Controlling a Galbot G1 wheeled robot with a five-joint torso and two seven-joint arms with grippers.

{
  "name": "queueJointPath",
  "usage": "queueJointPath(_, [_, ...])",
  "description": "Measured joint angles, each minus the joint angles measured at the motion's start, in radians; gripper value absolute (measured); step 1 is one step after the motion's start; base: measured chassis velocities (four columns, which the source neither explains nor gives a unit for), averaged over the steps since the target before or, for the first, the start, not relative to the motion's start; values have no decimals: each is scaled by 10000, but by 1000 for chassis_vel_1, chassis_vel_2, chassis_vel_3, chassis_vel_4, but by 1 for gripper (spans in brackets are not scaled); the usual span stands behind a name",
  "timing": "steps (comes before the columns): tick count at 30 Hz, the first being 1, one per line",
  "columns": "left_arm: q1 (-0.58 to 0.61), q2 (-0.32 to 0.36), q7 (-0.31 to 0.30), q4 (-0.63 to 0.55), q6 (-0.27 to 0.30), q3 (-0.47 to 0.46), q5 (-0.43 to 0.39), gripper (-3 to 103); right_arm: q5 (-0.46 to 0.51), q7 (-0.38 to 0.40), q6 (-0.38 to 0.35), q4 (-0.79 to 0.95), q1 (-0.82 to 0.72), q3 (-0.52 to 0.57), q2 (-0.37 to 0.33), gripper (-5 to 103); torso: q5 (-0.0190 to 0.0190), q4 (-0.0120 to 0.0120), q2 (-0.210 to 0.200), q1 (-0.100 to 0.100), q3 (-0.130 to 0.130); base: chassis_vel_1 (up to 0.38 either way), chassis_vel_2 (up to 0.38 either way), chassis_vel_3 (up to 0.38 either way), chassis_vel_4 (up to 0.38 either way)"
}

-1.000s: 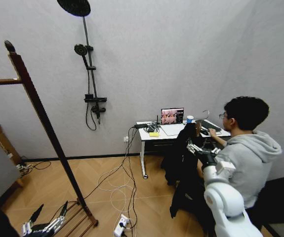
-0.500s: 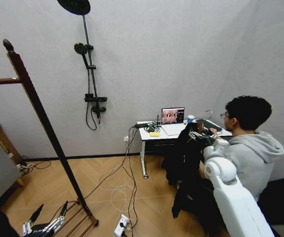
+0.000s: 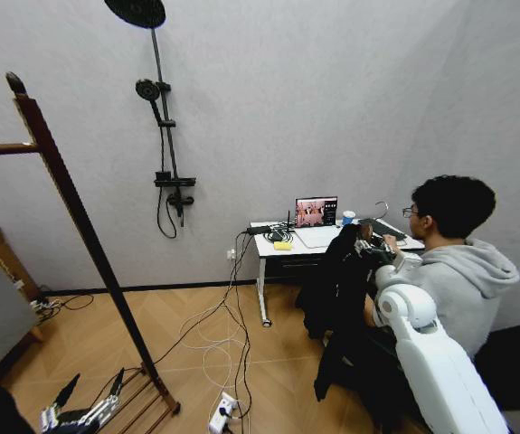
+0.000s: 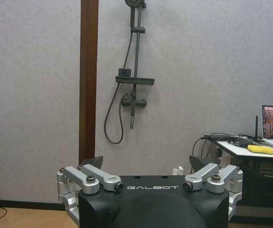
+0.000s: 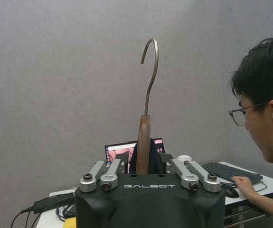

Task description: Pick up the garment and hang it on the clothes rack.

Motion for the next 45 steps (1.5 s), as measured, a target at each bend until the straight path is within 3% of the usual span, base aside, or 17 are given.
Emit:
queueJointPath(1, [0, 0, 0, 0, 0, 0, 0, 100, 46, -51, -7, 52, -46, 23, 17, 30, -1, 0, 0, 0, 0, 0, 0, 0, 0])
queueJointPath(5, [0, 0, 0, 0, -1, 0, 0, 100, 154, -129, -17, 118, -97, 49, 63, 24, -1, 0, 0, 0, 0, 0, 0, 0, 0])
queueJointPath(6, [0, -1, 0, 0, -1, 0, 0, 100, 174, -162, -19, 152, -131, 73, 97, 14, -1, -2, 1, 0, 0, 0, 0, 0, 0])
queueJointPath(9, [0, 0, 1, 0, 0, 0, 0, 100, 199, -266, -24, 213, -191, 78, 110, 10, 2, -2, 0, 0, 0, 0, 0, 0, 0])
queueJointPath(17, [0, 0, 0, 0, 0, 0, 0, 100, 149, -596, 7, 1098, -762, 86, 367, 9, 0, -1, 0, 0, 0, 0, 0, 0, 0])
queueJointPath(23, [0, 0, 0, 0, 0, 0, 0, 100, 144, -1095, -147, 3244, -1750, -349, 744, 9, -3, 0, 1, 0, 0, 0, 0, 0, 0])
queueJointPath(30, [0, 0, 0, 0, 0, 0, 0, 100, -106, -1466, -291, 4488, -2655, -657, 758, 9, -2, 0, 2, -1, -2, 51, 49, 44, 41])
queueJointPath(45, [0, 0, 0, 0, 0, 0, 0, 100, -204, -1856, -592, 5420, -3370, -856, 536, 9, -1, 1, 2, 0, -1, 97, 92, 97, 97])
